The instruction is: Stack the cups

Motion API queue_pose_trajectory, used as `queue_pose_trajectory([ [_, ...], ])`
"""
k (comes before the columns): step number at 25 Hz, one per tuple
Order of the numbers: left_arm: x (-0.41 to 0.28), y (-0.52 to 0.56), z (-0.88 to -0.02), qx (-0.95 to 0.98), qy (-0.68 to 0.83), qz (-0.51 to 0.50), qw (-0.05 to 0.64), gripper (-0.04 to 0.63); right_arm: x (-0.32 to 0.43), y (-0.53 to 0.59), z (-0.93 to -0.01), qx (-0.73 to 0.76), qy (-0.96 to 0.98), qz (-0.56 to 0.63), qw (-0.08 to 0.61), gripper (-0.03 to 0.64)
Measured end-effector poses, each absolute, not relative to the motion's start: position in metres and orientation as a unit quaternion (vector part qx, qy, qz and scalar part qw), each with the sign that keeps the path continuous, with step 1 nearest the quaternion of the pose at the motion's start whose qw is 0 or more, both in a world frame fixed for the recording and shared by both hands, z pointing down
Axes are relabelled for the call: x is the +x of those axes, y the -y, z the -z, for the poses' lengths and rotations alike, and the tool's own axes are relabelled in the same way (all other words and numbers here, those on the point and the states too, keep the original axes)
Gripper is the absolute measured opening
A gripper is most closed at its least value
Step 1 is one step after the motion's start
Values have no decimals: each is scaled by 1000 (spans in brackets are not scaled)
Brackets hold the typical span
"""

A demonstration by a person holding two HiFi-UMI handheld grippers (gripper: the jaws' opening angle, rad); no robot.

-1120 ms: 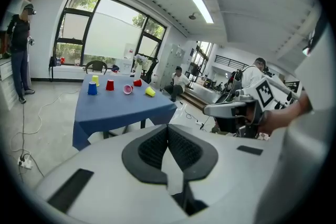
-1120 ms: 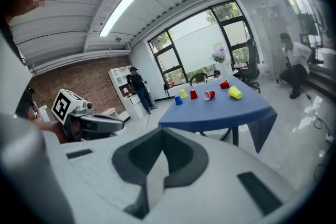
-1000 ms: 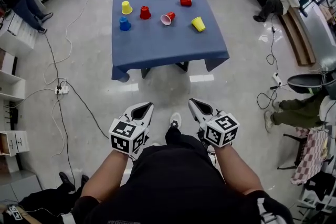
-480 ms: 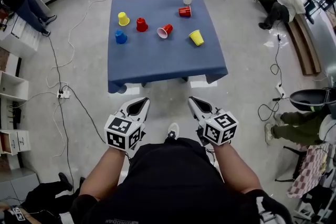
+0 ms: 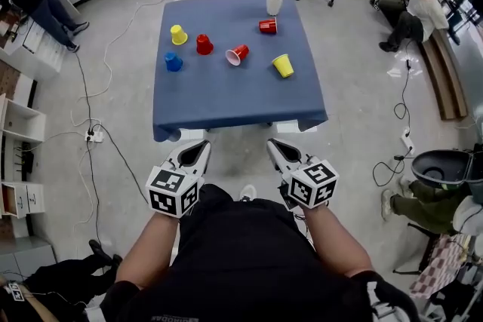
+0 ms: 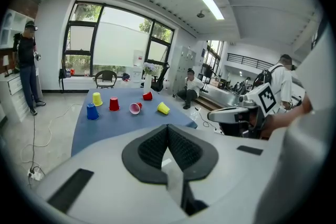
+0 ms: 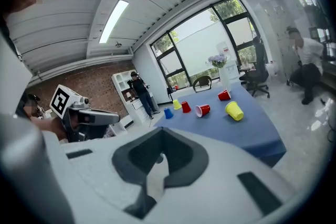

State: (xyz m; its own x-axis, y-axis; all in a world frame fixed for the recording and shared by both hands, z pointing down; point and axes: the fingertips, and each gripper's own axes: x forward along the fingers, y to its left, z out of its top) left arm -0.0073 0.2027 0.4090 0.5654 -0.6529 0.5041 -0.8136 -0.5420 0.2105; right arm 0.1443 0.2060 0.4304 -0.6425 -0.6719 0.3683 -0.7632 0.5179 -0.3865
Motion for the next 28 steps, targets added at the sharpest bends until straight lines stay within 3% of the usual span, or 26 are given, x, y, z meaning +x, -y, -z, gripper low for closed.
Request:
queue_pose_trajectory([
  [15,-10,-126,-417,866,412,-179,222,5,147,-148,-443,435,851,-277,96,2],
  [28,-59,-4,-419,877,381,-179,233,5,109,-35,-432,468,828,-297,87,2],
])
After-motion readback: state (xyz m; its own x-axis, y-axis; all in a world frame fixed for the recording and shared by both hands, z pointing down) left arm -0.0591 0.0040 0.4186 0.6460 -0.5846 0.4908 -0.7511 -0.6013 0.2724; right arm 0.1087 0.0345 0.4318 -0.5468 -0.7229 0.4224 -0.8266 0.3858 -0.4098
